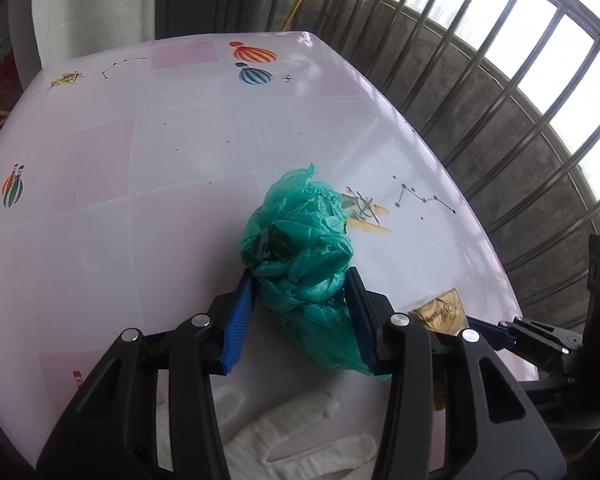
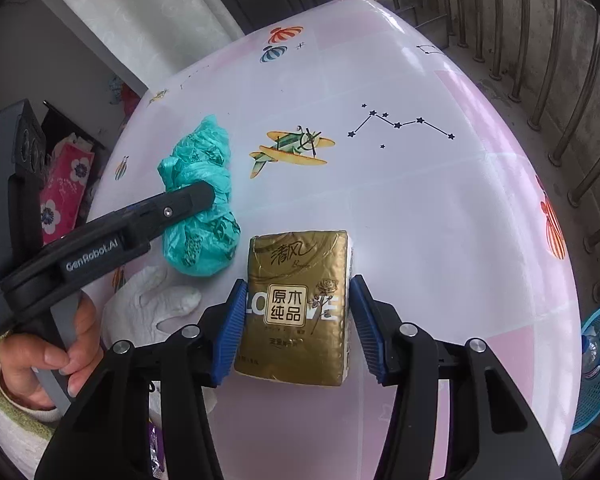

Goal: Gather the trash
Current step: 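Close the left tool on the green bag while the right tool grips the gold tissue pack, then lift the green bag with the left tool while the right tool lifts the tissue pack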

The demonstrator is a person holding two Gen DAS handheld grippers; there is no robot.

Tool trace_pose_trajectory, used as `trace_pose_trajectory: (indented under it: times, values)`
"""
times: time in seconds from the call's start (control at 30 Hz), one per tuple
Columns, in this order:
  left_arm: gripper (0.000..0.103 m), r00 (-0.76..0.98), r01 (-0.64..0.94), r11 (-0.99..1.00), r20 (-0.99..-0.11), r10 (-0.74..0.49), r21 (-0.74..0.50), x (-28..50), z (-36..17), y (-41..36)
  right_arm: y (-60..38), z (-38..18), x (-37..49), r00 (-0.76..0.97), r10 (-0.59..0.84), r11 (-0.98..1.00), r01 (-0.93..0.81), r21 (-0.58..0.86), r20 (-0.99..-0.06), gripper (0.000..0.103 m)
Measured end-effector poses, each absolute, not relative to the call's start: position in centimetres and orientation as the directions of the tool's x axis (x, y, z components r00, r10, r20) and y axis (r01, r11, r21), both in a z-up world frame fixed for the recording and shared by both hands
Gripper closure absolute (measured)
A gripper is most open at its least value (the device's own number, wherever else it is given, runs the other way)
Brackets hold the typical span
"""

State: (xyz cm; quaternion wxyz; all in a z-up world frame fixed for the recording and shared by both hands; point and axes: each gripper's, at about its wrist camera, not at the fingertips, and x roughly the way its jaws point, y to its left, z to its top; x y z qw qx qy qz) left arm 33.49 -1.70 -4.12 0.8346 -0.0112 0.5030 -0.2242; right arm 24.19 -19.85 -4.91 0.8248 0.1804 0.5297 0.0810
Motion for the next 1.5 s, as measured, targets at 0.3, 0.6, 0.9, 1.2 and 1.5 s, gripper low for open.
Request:
trace_pose_trajectory:
  times: [0.3,0.6,0.9,1.2,1.5]
  values:
    - [0.06,0.315,0.487,0.842,-0.852,-0.419,-0.233,27.9,-4.0,-4.8,-22.2,-5.0,21.3,0.419,0.302,0.927,0.082,0.367,-0.856,0.052]
    - [0.061,0.251,0.589,0.774,-0.858,-0.448,-0.232,22.0,-4.0,-8.0,-24.8,-5.2,15.9,0.418,0.301,0.913,0.133,0.385,-0.857,0.052]
    - [0.061,0.255,0.55,0.787,-0.842,-0.476,-0.278,15.9,-3.9,-7.1,-25.8,-5.5,10.4,0.413,0.323,0.899,0.148,0.413,-0.851,0.052]
    - [0.061,0.311,0.486,0.823,-0.821,-0.478,-0.295,10.9,-4.0,-4.6,-25.6,-5.5,6.1,0.395,0.333,0.904,0.124,0.409,-0.856,0.052]
    - [0.059,0.345,0.441,0.846,-0.814,-0.466,-0.298,9.1,-3.8,-2.9,-25.7,-5.4,4.4,0.414,0.347,0.895,0.12,0.429,-0.841,0.05]
